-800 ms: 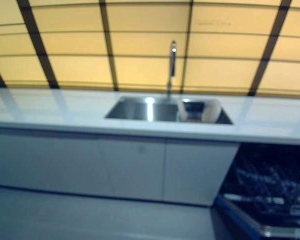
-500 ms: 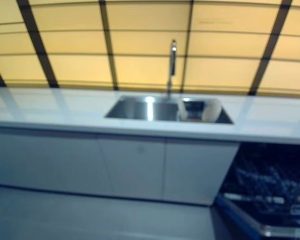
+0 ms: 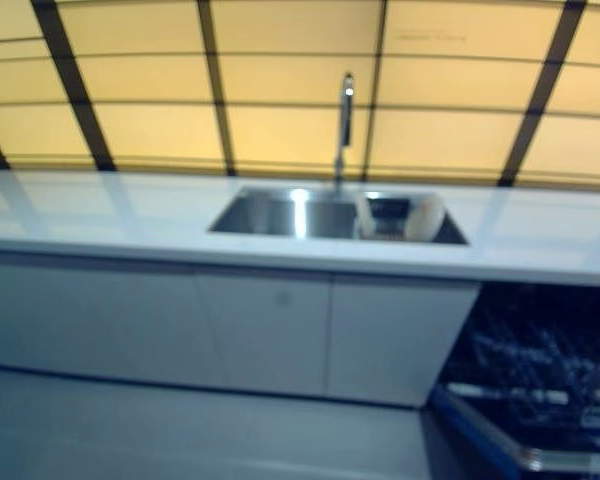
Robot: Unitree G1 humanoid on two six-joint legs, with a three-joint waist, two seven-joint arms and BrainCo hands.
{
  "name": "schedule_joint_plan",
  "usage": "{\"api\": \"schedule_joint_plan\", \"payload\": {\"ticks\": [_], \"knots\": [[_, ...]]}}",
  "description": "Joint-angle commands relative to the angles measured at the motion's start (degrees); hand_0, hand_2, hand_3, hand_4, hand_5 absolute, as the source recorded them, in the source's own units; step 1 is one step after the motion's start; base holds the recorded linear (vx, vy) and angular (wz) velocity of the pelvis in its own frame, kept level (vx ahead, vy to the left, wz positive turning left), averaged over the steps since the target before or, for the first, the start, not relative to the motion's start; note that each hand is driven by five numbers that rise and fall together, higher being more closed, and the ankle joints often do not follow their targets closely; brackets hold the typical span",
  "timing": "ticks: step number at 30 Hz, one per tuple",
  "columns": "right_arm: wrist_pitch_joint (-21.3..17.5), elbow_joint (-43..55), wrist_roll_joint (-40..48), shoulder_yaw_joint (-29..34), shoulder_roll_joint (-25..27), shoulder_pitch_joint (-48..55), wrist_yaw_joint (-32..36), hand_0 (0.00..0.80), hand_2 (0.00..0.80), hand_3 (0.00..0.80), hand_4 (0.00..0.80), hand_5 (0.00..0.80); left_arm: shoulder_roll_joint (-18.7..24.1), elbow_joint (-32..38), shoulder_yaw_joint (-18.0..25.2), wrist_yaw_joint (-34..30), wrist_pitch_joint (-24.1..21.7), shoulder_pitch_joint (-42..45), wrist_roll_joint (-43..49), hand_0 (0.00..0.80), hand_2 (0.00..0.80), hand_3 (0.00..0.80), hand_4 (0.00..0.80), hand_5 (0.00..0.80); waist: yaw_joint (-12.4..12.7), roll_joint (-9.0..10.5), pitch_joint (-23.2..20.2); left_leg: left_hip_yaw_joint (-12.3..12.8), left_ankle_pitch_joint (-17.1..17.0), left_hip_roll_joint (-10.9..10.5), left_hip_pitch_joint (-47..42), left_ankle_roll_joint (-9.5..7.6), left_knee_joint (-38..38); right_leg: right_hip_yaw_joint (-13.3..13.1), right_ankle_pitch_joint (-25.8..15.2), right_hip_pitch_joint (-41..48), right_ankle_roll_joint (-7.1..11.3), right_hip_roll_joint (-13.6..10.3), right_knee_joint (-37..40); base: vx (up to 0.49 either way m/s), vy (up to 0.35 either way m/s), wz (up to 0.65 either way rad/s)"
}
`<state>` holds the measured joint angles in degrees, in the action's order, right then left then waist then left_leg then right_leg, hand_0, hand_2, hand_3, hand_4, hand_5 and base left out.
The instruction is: Take plates into dishwasher
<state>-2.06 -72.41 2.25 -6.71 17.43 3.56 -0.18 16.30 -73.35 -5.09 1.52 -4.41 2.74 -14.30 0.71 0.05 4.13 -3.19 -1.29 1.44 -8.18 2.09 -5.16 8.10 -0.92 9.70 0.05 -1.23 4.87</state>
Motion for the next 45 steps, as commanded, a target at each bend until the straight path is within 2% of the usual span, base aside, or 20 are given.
{"api": "schedule_joint_plan", "payload": {"ticks": [1,12,22,27,36,45], "knots": [[-0.3,-1.6,0.3,-1.3,0.1,-3.8,-0.3,0.000,0.000,0.000,0.000,0.000,0.5,-1.3,-0.7,0.0,-1.8,-4.0,1.1,0.000,0.000,0.000,0.000,0.000,-0.1,1.07,1.0,2.9,0.4,-0.8,0.1,-1.10,0.2,-2.1,0.3,-1.3,3.20,-1.8,-2.0,0.000,0.000,0.00],[0.3,-0.4,0.8,-1.8,0.3,-4.4,-0.1,0.000,0.000,0.000,0.000,0.000,0.3,-0.7,-1.2,0.3,-1.6,-4.6,0.6,0.000,0.000,0.000,0.000,0.000,-0.1,1.05,2.2,3.1,0.2,-0.7,0.6,-1.14,0.7,-2.1,0.1,-1.9,3.33,-2.0,-2.7,-0.009,-0.001,0.00],[0.6,0.4,4.4,-5.3,-0.4,-9.4,-2.6,0.000,0.000,0.000,0.000,0.000,-0.8,1.5,-4.2,1.6,-1.7,-8.8,-1.6,0.000,0.000,0.000,0.000,0.000,0.2,0.40,7.9,1.8,-1.0,-0.9,4.9,-1.85,0.6,-2.9,-1.1,-6.6,3.13,-2.1,-3.0,-0.118,-0.003,0.00],[-0.1,0.1,4.0,-4.9,-0.5,-8.6,-2.4,0.000,0.000,0.000,0.000,0.000,-1.1,0.6,-4.0,1.3,-3.0,-7.9,-1.4,0.000,0.000,0.000,0.000,0.000,0.1,0.57,8.2,1.2,-1.5,-1.5,6.2,-1.60,0.2,-2.3,-1.3,-7.4,3.30,-2.1,-2.4,-0.017,0.006,0.00],[-1.3,0.2,5.4,-6.0,0.2,-12.0,-2.3,0.000,0.000,0.000,0.000,0.000,-0.7,0.3,-4.8,1.0,-3.6,-11.4,-2.6,0.000,0.000,0.000,0.000,0.000,0.2,0.74,10.1,1.7,-2.1,-1.6,8.7,-1.74,0.2,-2.7,-1.6,-10.4,3.03,-1.7,-3.2,-0.083,0.005,0.00],[-1.2,-0.1,4.5,-5.6,-0.1,-11.3,-1.7,0.000,0.000,0.000,0.000,0.000,-0.7,-0.2,-4.6,0.7,-3.3,-11.5,-1.7,0.000,0.000,0.000,0.000,0.000,-0.1,1.11,9.1,2.1,-1.8,-1.7,7.8,-1.78,0.2,-2.8,-1.6,-9.8,3.01,-1.7,-3.4,0.029,-0.001,0.01]]}}
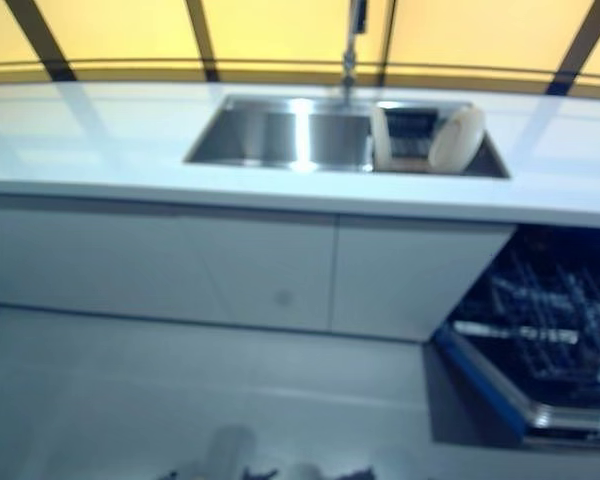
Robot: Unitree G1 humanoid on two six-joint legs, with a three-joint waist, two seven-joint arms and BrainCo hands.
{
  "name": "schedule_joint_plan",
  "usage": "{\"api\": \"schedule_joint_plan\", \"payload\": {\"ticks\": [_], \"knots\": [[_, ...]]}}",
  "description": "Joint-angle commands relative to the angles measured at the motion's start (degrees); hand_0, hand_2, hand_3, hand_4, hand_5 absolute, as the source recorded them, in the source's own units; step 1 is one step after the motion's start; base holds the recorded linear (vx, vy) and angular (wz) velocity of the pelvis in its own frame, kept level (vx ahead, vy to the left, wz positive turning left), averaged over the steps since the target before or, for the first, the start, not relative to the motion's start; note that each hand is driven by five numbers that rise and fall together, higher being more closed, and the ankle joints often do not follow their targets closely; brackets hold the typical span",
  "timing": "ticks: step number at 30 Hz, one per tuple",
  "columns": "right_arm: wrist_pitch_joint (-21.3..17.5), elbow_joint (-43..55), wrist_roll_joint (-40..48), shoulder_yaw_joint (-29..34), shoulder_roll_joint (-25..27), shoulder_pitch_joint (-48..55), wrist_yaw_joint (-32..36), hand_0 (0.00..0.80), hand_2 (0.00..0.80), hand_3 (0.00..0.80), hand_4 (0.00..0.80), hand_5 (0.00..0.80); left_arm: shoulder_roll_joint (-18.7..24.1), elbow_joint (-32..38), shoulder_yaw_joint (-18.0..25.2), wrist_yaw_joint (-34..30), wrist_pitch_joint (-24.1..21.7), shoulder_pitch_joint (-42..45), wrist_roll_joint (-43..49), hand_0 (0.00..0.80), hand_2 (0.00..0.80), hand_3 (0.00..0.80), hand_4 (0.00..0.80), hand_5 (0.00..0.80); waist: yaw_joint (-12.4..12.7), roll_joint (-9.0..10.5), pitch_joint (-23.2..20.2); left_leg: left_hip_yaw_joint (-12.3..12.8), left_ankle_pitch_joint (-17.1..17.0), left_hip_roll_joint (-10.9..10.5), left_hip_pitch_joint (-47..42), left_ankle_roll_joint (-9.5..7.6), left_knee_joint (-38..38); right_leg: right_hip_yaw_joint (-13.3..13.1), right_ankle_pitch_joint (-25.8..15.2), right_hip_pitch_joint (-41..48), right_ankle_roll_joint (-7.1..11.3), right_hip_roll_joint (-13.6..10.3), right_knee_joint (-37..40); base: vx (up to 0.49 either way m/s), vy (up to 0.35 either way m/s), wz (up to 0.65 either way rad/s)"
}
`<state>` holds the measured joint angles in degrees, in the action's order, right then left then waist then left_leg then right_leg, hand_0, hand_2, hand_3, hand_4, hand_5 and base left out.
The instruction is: Take plates into dishwasher
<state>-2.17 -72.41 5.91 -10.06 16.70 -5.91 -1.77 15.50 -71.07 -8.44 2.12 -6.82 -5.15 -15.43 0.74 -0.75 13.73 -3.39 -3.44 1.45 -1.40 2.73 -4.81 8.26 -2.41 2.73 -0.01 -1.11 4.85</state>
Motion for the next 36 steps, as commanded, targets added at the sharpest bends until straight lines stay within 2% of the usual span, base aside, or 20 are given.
{"api": "schedule_joint_plan", "payload": {"ticks": [1,9,11,14,15,17,18,20,21,23,24,26,29,30,34,36], "knots": [[-1.1,-0.2,0.9,-2.3,0.6,-1.8,-0.1,0.000,0.000,0.000,0.000,0.000,0.1,-2.6,-1.2,0.2,-0.9,-3.7,-0.6,0.000,0.000,0.000,0.000,0.000,-0.2,1.88,-0.4,2.3,0.4,-1.7,0.9,-2.44,-0.2,-3.0,-0.1,-2.8,3.05,-1.8,-3.5,0.000,0.000,0.00],[-2.2,-0.5,1.0,-2.2,0.6,-1.7,-0.7,0.000,0.000,0.000,0.000,0.000,0.3,-3.2,-0.7,0.0,-0.9,-3.6,-0.1,0.000,0.000,0.000,0.000,0.000,-0.4,1.81,-0.6,2.5,0.7,-1.6,0.1,-2.49,-0.1,-3.2,0.3,-2.4,2.91,-1.8,-4.1,0.005,-0.001,0.00],[-4.3,-0.1,1.9,-1.9,0.5,-1.3,-1.4,0.000,0.000,0.000,0.000,0.000,0.3,-3.2,-0.6,-0.1,-1.0,-3.2,0.3,0.000,0.000,0.000,0.000,0.000,-0.4,1.81,-0.8,2.5,0.9,-1.5,-0.4,-2.42,-0.1,-3.1,0.4,-1.9,2.92,-1.9,-4.2,0.064,-0.014,0.00],[-9.5,3.9,3.5,-0.9,1.1,-0.7,-3.9,0.000,0.000,0.000,0.000,0.000,0.6,-2.7,-0.3,-0.4,-1.5,-1.8,0.7,0.000,0.000,0.000,0.000,0.000,-0.5,1.95,-1.2,2.5,1.1,-1.5,-0.9,-2.38,0.0,-3.1,0.6,-1.4,2.97,-1.9,-4.1,0.033,-0.016,0.02],[-9.7,5.8,3.6,-0.8,1.5,-0.8,-4.4,0.000,0.000,0.000,0.000,0.000,0.8,-2.5,-0.2,-0.4,-1.5,-1.7,0.6,0.000,0.000,0.000,0.000,0.000,-0.6,1.98,-1.1,2.5,1.1,-1.5,-0.8,-2.43,0.0,-3.1,0.6,-1.5,2.92,-1.9,-4.2,0.000,0.000,0.00],[-10.9,14.3,4.6,-0.6,2.7,-1.0,-7.2,0.000,0.000,0.000,0.000,0.000,1.3,-1.7,-0.4,-0.1,-1.5,-1.6,-0.3,0.000,0.000,0.000,0.000,0.000,-1.0,2.10,-0.6,2.8,1.1,-1.3,-0.6,-2.56,0.1,-3.4,0.5,-2.0,2.78,-1.7,-4.6,-0.067,-0.026,-0.02],[-9.5,18.2,4.4,-0.7,3.1,-0.9,-8.3,0.000,0.000,0.000,0.000,0.000,1.5,-1.4,-0.3,0.0,-1.5,-1.4,-0.4,0.000,0.000,0.000,0.000,0.000,-1.1,2.19,-0.4,2.9,1.1,-1.3,-0.5,-2.60,0.2,-3.6,0.5,-2.2,2.75,-1.6,-4.7,-0.089,-0.032,-0.03],[-10.2,28.9,2.6,-0.2,4.5,-0.2,-12.4,0.000,0.000,0.000,0.000,0.000,1.8,-0.5,0.1,0.4,-1.7,-0.7,-0.7,0.000,0.000,0.000,0.000,0.000,-1.7,2.45,0.1,3.2,1.1,-1.0,-0.4,-2.67,0.3,-4.1,0.4,-2.4,2.72,-1.3,-4.8,-0.074,-0.035,-0.05],[-9.3,33.0,2.0,0.1,5.2,0.1,-13.2,0.000,0.000,0.000,0.000,0.000,1.8,-0.2,0.3,0.6,-1.7,-0.4,-0.7,0.000,0.000,0.000,0.000,0.000,-1.9,2.58,0.2,3.3,1.1,-0.9,-0.5,-2.67,0.3,-4.1,0.4,-2.3,2.75,-1.3,-4.7,-0.032,-0.036,-0.12],[-12.3,43.7,1.2,2.5,7.3,1.4,-15.6,0.000,0.000,0.000,0.000,0.000,2.0,1.1,0.7,1.1,-1.8,1.2,-0.8,0.000,0.000,0.000,0.000,0.000,-2.5,2.89,0.1,3.5,1.3,-0.8,-0.8,-2.66,0.2,-4.3,0.4,-1.9,2.92,-1.2,-4.3,0.002,-0.026,-0.14],[-11.3,47.1,1.7,3.7,8.0,1.4,-14.8,0.000,0.000,0.000,0.000,0.000,2.0,1.2,0.9,1.1,-1.9,1.5,-0.8,0.000,0.000,0.000,0.000,0.000,-2.7,2.95,0.1,3.5,1.4,-0.7,-0.9,-2.68,0.1,-4.4,0.4,-1.9,2.97,-1.2,-4.2,0.009,-0.014,-0.08],[-14.9,55.8,5.0,7.6,9.4,1.0,-12.9,0.000,0.000,0.000,0.000,0.000,2.3,1.5,1.3,1.1,-1.6,2.1,-0.6,0.000,0.000,0.000,0.000,0.000,-3.1,3.12,-0.2,3.7,1.5,-0.7,-1.1,-2.71,-0.2,-4.6,0.4,-1.7,3.05,-1.0,-3.7,0.000,0.000,0.00],[-16.2,63.1,11.4,9.9,9.7,-0.6,-10.0,0.000,0.000,0.000,0.000,0.000,2.4,1.7,1.6,1.2,-1.1,2.1,-0.5,0.000,0.000,0.000,0.000,0.000,-3.2,3.27,-0.3,3.8,1.7,-0.6,-1.2,-2.73,-0.2,-4.8,0.5,-1.5,3.01,-0.9,-3.4,0.000,0.000,0.00],[-17.3,66.7,16.4,10.8,9.2,-2.1,-6.9,0.000,0.000,0.000,0.000,0.000,2.5,1.6,1.7,1.2,-0.4,1.7,-0.3,0.000,0.000,0.000,0.000,0.000,-3.3,3.39,-0.5,3.9,1.8,-0.5,-1.2,-2.64,-0.2,-5.0,0.6,-1.4,3.01,-0.9,-3.3,0.000,0.000,0.00],[-16.3,76.5,30.2,11.9,8.5,-7.5,2.1,0.000,0.000,0.000,0.000,0.000,2.8,0.9,1.8,1.3,1.0,0.3,0.1,0.000,0.000,0.000,0.000,0.000,-3.2,3.66,-1.3,4.1,1.9,-0.1,-1.2,-2.38,-0.2,-5.1,0.9,-1.3,2.78,-0.7,-3.1,0.013,-0.018,-0.04],[-16.3,78.6,31.9,12.1,8.6,-8.6,3.1,0.000,0.000,0.000,0.000,0.000,2.9,0.8,1.7,1.3,1.1,0.4,0.1,0.000,0.000,0.000,0.000,0.000,-3.1,3.68,-1.5,4.1,2.0,0.0,-1.3,-2.30,-0.1,-5.1,1.0,-1.1,2.71,-0.7,-3.1,0.012,-0.014,-0.02]]}}
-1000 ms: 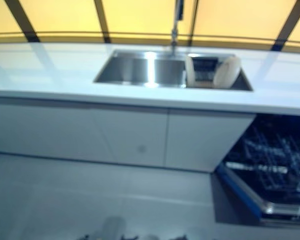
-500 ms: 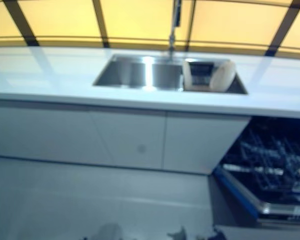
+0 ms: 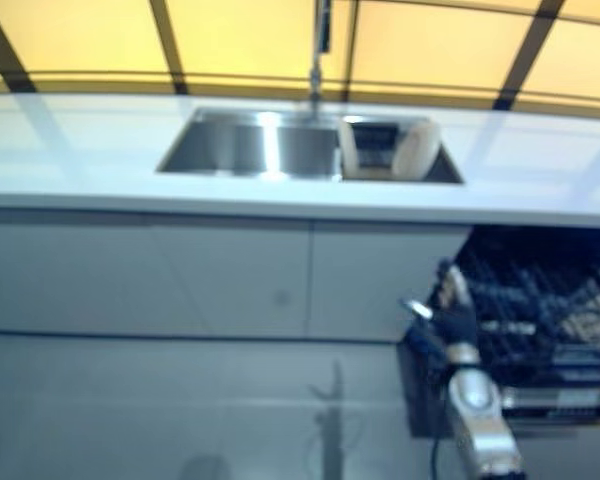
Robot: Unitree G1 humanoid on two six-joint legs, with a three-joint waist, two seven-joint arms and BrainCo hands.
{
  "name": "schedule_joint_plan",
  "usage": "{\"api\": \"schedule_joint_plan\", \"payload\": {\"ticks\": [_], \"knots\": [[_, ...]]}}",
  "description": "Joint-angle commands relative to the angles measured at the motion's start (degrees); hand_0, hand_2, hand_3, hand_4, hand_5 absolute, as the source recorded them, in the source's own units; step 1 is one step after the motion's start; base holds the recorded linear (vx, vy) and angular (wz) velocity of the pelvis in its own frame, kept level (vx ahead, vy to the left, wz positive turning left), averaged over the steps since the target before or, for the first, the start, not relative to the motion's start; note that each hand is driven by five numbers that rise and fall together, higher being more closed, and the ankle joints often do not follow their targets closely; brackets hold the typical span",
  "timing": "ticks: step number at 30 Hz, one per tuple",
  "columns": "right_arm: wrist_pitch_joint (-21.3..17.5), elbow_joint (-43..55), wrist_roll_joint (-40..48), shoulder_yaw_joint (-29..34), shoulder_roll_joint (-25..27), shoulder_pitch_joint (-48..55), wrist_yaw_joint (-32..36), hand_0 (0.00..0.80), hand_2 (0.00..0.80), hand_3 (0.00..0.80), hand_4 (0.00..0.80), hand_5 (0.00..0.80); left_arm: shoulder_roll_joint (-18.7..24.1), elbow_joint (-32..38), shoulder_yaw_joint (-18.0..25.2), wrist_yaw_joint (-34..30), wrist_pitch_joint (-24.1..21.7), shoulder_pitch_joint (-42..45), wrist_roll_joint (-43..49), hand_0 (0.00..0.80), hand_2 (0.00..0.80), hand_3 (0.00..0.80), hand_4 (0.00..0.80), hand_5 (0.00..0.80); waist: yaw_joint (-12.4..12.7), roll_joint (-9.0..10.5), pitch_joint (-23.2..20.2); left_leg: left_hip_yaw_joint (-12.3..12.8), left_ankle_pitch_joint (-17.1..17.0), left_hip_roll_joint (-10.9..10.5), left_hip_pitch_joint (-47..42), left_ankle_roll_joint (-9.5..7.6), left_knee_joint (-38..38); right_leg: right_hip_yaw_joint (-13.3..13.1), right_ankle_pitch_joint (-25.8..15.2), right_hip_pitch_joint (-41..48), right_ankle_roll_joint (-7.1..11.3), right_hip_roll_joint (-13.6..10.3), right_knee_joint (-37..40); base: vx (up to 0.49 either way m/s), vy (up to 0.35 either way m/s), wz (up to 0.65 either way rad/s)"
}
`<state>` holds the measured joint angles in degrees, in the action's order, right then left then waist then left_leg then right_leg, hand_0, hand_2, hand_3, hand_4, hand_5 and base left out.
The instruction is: Take plates into dishwasher
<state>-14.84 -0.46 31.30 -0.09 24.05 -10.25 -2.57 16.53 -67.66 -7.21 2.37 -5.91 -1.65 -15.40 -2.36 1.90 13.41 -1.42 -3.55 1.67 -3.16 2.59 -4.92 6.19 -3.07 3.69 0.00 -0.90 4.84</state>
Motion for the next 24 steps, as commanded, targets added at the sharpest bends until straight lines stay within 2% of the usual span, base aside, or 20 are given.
{"api": "schedule_joint_plan", "payload": {"ticks": [1,3,7,10,13,15,16,17,18,20,22,24], "knots": [[-4.5,7.7,5.8,2.4,1.4,-4.8,3.8,0.000,0.000,0.000,0.000,0.000,1.9,-2.6,0.5,1.1,0.2,-3.1,0.1,0.000,0.000,0.000,0.000,0.000,0.0,1.06,-1.4,2.2,2.1,-0.1,0.5,-2.11,0.1,-3.0,1.7,-2.0,2.66,-0.9,-3.1,0.042,-0.041,-0.03],[-5.7,10.2,7.0,3.8,2.5,-6.2,3.0,0.000,0.000,0.000,0.000,0.000,2.2,-3.2,0.6,0.9,0.1,-2.8,0.3,0.000,0.000,0.000,0.000,0.000,0.0,1.20,-2.1,2.3,2.3,0.2,0.2,-2.04,0.3,-3.2,1.8,-1.6,2.55,-0.8,-3.0,0.061,-0.059,-0.02],[-9.4,12.9,2.2,7.1,5.1,-7.8,-3.2,0.000,0.000,0.000,0.000,0.000,2.5,-4.1,0.7,0.9,0.1,-2.2,0.9,0.000,0.000,0.000,0.000,0.000,-0.1,1.43,-3.2,2.7,2.3,0.9,0.2,-1.94,1.6,-3.6,1.8,-1.8,2.17,-0.7,-3.5,0.024,-0.092,0.00],[-10.5,13.4,0.7,9.2,8.7,-10.3,-6.9,0.000,0.000,0.000,0.000,0.000,2.9,-5.3,1.0,0.6,0.2,-1.9,1.1,0.000,0.000,0.000,0.000,0.000,0.0,1.97,-3.6,2.7,4.4,1.5,0.6,-1.50,7.3,-4.0,2.9,-1.0,1.37,-0.6,-5.1,0.112,-0.159,-0.04],[-8.2,12.7,1.1,10.1,11.6,-12.7,-8.9,0.000,0.000,0.000,0.000,0.000,3.1,-5.7,1.7,-0.1,0.4,-1.4,2.2,0.000,0.000,0.000,0.000,0.000,0.7,3.29,-2.6,2.0,5.9,1.6,3.9,-0.73,17.8,-4.2,3.2,0.3,0.45,-1.0,-7.2,0.132,-0.186,-0.04],[-6.4,12.0,0.2,9.7,12.6,-14.4,-10.0,0.000,0.000,0.000,0.000,0.000,3.2,-5.9,2.1,-0.8,0.3,-1.0,3.1,0.000,0.000,0.000,0.000,0.000,1.3,3.75,-1.9,0.9,4.7,1.5,7.2,-0.26,25.1,-4.3,3.5,0.9,-0.18,-0.9,-8.1,0.069,-0.139,-0.05],[-6.2,11.8,0.0,9.6,12.7,-14.7,-10.2,0.000,0.000,0.000,0.000,0.000,3.2,-6.1,2.1,-0.9,0.2,-0.9,3.2,0.000,0.000,0.000,0.000,0.000,1.4,3.81,-1.8,0.7,4.4,1.4,7.8,-0.21,26.4,-4.4,3.6,0.9,-0.33,-0.9,-8.3,0.051,-0.100,-0.12],[-4.2,11.3,-1.9,9.0,14.0,-16.7,-11.2,0.000,0.000,0.000,0.000,0.000,3.3,-6.5,2.1,-1.7,0.0,-0.5,3.5,0.000,0.000,0.000,0.000,0.000,1.8,3.76,-1.4,-0.1,2.6,0.5,11.0,-0.12,32.2,-4.8,4.0,1.2,-0.96,-0.8,-9.2,0.052,-0.063,-0.07],[-3.1,11.3,-2.4,8.8,14.9,-17.4,-11.9,0.000,0.000,0.000,0.000,0.000,3.2,-6.6,2.0,-2.1,0.0,-0.3,3.6,0.000,0.000,0.000,0.000,0.000,1.9,3.65,-1.4,-0.3,2.2,0.1,12.0,-0.24,33.3,-5.0,4.2,1.4,-1.19,-0.8,-9.5,0.073,-0.036,-0.05],[-1.2,11.2,-3.7,8.2,16.4,-19.3,-13.0,0.000,0.000,0.000,0.000,0.000,3.0,-7.2,1.5,-2.7,-0.2,-0.2,3.4,0.000,0.000,0.000,0.000,0.000,2.1,3.03,-1.4,-1.0,1.2,-0.9,13.4,-0.50,33.1,-5.7,4.7,1.5,-1.42,-0.5,-10.0,0.069,0.018,-0.15],[-0.2,10.0,-4.4,6.7,18.1,-22.3,-14.2,0.000,0.000,0.000,0.000,0.000,2.9,-7.3,0.8,-2.5,-0.7,0.2,2.2,0.000,0.000,0.000,0.000,0.000,2.8,2.21,-1.3,-1.5,0.6,-2.8,13.0,-1.18,27.3,-7.1,5.5,1.7,-1.34,0.8,-10.1,0.078,0.003,-0.21],[-0.1,8.7,-4.2,5.6,19.3,-24.8,-15.4,0.000,0.000,0.000,0.000,0.000,3.0,-6.7,0.1,-2.0,-0.6,0.2,1.1,0.000,0.000,0.000,0.000,0.000,3.6,1.81,-1.0,-1.5,-0.7,-4.0,13.1,-1.11,22.6,-8.0,5.5,2.1,-1.35,1.9,-9.7,0.102,-0.028,-0.26]]}}
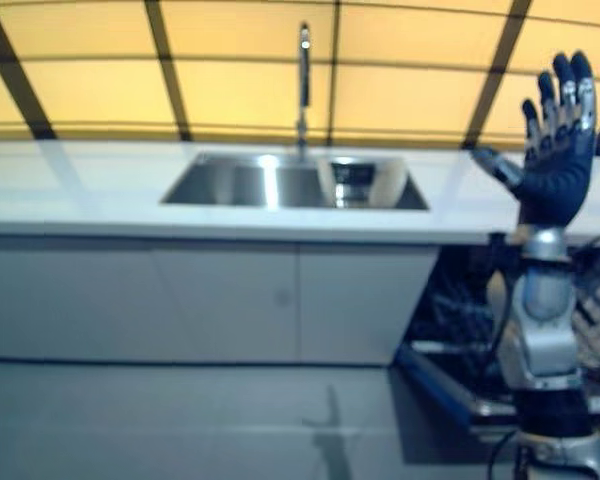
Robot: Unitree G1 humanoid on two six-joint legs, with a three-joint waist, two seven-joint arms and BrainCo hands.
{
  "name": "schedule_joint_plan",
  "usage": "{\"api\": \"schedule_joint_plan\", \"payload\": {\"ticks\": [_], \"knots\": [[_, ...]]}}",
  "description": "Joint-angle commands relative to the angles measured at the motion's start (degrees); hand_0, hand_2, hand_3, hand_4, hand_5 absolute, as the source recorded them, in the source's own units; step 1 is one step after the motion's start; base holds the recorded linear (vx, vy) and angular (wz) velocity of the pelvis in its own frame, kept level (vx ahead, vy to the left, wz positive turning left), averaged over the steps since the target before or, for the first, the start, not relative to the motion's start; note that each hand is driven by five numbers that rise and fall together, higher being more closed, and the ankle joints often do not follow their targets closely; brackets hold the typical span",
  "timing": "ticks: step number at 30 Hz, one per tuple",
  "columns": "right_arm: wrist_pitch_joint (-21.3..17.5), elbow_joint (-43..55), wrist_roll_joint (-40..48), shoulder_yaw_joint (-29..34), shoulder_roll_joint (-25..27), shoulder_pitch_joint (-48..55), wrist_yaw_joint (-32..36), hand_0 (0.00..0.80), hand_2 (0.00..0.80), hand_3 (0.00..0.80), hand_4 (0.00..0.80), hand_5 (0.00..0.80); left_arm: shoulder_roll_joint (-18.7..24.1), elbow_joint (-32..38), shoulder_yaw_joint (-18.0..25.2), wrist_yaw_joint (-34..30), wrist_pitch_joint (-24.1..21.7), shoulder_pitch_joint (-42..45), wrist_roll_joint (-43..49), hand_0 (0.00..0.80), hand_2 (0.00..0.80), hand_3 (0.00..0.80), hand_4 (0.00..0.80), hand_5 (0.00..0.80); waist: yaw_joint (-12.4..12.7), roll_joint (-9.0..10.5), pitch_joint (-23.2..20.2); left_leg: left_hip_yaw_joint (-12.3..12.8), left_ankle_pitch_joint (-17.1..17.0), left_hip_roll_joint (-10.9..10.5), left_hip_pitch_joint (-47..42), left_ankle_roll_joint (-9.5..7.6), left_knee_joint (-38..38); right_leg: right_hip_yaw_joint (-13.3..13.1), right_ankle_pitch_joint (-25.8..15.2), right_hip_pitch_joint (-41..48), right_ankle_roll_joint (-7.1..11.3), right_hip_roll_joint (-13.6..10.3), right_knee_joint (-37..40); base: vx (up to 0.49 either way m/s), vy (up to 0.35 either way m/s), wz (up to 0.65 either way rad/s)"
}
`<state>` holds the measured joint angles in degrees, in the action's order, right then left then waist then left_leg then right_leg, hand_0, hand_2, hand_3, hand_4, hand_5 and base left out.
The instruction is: Take plates into dishwasher
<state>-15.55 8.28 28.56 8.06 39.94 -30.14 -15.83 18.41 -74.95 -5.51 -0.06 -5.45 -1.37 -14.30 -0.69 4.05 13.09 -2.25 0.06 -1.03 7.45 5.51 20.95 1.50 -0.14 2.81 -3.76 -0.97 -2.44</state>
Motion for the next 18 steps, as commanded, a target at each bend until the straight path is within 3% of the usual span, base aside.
{"api": "schedule_joint_plan", "payload": {"ticks": [1,4,6,10,11,14,15,17,18], "knots": [[-0.1,-1.7,-1.0,-3.2,4.1,-6.6,-3.0,0.000,0.000,0.000,0.000,0.000,1.2,1.3,-2.3,1.0,-0.9,0.0,-0.8,0.000,0.000,0.000,0.000,0.000,3.0,-0.77,-0.5,-1.2,-6.6,-2.0,3.8,-3.51,-7.1,-3.9,2.8,3.7,2.32,3.2,-1.8,0.143,-0.044,-0.25],[-0.5,-4.0,0.4,-4.0,5.6,-9.0,-3.8,0.000,0.000,0.000,0.000,0.000,1.3,2.0,-2.7,1.5,-1.1,0.3,-1.4,0.000,0.000,0.000,0.000,0.000,4.7,-1.48,-0.1,-1.3,-12.1,-2.5,6.2,-2.30,-12.4,-5.0,3.1,5.5,1.89,5.1,-1.1,0.200,-0.048,-0.32],[0.3,-4.9,1.2,-4.5,6.8,-10.5,-4.1,0.000,0.000,0.000,0.000,0.000,1.6,2.2,-3.0,1.4,-0.8,0.8,-1.4,0.000,0.000,0.000,0.000,0.000,5.9,-2.31,0.1,0.1,-16.3,-2.3,8.1,-1.35,-15.5,-6.0,3.9,7.7,1.36,6.5,-0.8,0.304,-0.013,-0.66],[1.0,-5.3,1.9,-4.5,7.1,-10.4,-3.0,0.000,0.000,0.000,0.000,0.000,2.1,1.6,-3.2,0.8,-0.7,2.3,-1.7,0.000,0.000,0.000,0.000,0.000,7.2,-2.96,-0.1,1.4,-18.5,-2.7,10.1,-1.23,-15.7,-7.9,5.6,10.4,0.56,7.8,-0.9,0.316,0.034,-0.10],[1.0,-5.4,1.9,-4.5,7.0,-10.5,-2.9,0.000,0.000,0.000,0.000,0.000,2.2,1.4,-3.2,0.8,-0.6,2.3,-1.8,0.000,0.000,0.000,0.000,0.000,7.4,-2.87,-0.2,1.4,-18.1,-2.9,10.2,-1.41,-15.4,-8.1,5.8,10.5,0.52,7.8,-0.9,0.241,0.051,0.15],[0.4,-6.3,1.4,-5.1,6.3,-10.8,-2.8,0.000,0.000,0.000,0.000,0.000,2.7,0.8,-2.7,0.8,-0.3,2.1,-2.4,0.000,0.000,0.000,0.000,0.000,8.1,-1.26,-1.2,2.2,-11.4,-4.0,9.4,-4.16,-15.3,-8.5,6.7,11.0,1.31,6.6,-0.7,0.190,0.057,-0.11],[0.3,-6.0,0.9,-4.5,5.9,-9.9,-2.8,0.000,0.000,0.000,0.000,0.000,3.1,0.5,-2.2,0.7,-0.5,1.4,-2.2,0.000,0.000,0.000,0.000,0.000,8.4,0.23,-1.6,4.1,-6.8,-4.7,10.5,-6.11,-12.1,-7.8,7.7,11.3,2.15,5.0,-1.1,0.214,0.069,-0.46],[0.3,-6.0,1.0,-4.3,5.9,-9.7,-2.9,0.000,0.000,0.000,0.000,0.000,3.2,0.6,-2.0,0.7,-0.6,1.2,-2.4,0.000,0.000,0.000,0.000,0.000,8.7,0.78,-1.9,4.8,-5.7,-4.9,11.1,-6.84,-11.0,-7.6,8.2,11.3,2.59,4.5,-1.5,0.191,0.056,-0.43],[0.0,-6.5,1.3,-3.5,5.8,-9.3,-2.9,0.000,0.000,0.000,0.000,0.000,3.4,0.6,-1.0,0.5,-1.0,0.7,-1.6,0.000,0.000,0.000,0.000,0.000,9.3,2.14,-2.8,5.4,-3.7,-5.1,11.4,-8.36,-9.6,-5.7,8.4,11.2,4.16,2.7,-3.0,0.203,0.053,-0.20]]}}
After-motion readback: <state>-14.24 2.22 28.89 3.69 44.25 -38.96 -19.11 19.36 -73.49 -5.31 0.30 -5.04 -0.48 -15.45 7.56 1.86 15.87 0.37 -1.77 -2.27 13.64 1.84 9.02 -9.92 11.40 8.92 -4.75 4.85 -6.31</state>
